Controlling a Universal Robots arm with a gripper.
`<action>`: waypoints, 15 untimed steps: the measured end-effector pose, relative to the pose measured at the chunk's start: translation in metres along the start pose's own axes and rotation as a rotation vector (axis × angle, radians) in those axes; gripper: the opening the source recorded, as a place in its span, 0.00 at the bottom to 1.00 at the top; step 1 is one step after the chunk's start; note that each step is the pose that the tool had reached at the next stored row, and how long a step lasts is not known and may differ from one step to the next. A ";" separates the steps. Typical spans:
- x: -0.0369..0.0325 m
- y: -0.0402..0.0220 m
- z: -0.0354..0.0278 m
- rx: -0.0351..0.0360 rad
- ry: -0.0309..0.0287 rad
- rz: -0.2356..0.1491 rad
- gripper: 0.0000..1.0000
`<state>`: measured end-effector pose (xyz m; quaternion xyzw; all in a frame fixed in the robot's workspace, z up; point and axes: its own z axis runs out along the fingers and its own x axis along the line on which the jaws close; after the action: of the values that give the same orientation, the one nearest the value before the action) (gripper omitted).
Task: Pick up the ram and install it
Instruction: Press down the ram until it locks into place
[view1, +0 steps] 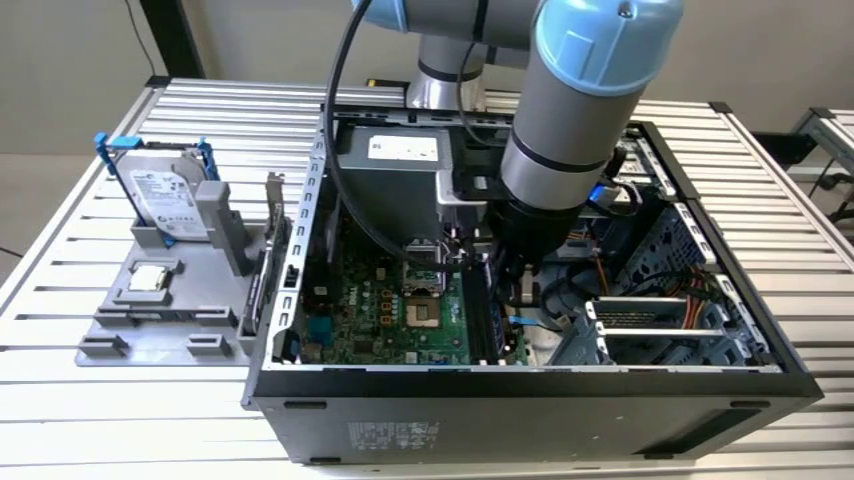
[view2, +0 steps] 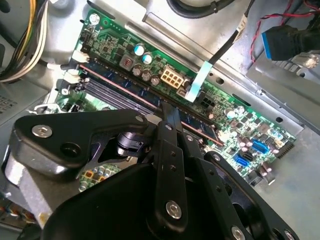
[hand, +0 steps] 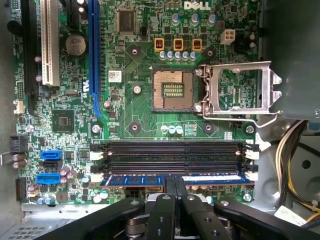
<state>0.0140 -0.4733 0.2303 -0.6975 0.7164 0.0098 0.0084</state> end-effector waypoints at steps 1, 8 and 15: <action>0.0000 0.0000 0.0011 -0.0030 0.0000 0.000 0.00; 0.0005 0.0001 0.0124 -0.0078 0.0019 0.000 0.00; -0.0002 -0.0002 -0.0064 -0.0122 -0.0001 0.000 0.00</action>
<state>0.0143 -0.4733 0.2367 -0.6974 0.7165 0.0142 0.0042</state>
